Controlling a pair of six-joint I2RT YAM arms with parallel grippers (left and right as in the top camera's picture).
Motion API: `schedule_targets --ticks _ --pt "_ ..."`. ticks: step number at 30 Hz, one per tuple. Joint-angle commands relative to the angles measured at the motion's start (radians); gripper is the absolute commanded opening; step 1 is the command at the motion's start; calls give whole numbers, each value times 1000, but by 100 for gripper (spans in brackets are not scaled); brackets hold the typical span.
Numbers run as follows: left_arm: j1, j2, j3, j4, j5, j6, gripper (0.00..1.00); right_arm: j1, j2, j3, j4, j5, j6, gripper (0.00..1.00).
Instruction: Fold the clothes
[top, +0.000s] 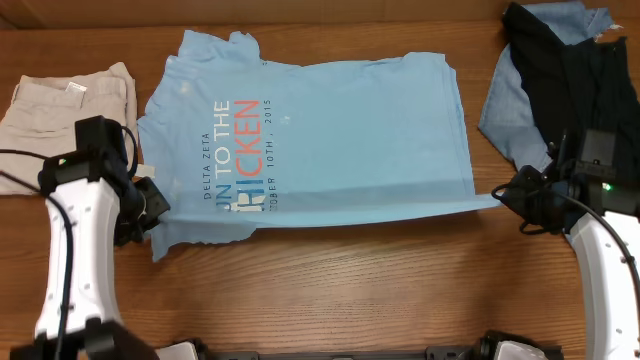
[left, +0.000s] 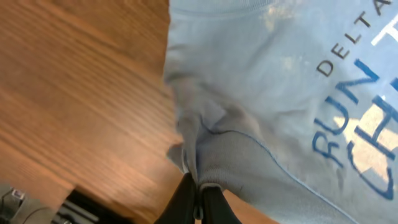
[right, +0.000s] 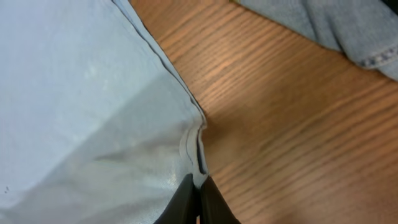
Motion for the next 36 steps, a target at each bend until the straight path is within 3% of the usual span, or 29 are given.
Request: schedule_targets --ticks 1,23,36 --pt "6 52 -3 26 -7 -25 4 -6 29 0 33 -7 -15 4" --pt "5 106 -3 245 -8 -40 4 114 143 0 375 -79 -37 4" --pt "5 265 -3 335 13 -40 4 114 316 0 455 -79 -44 4"
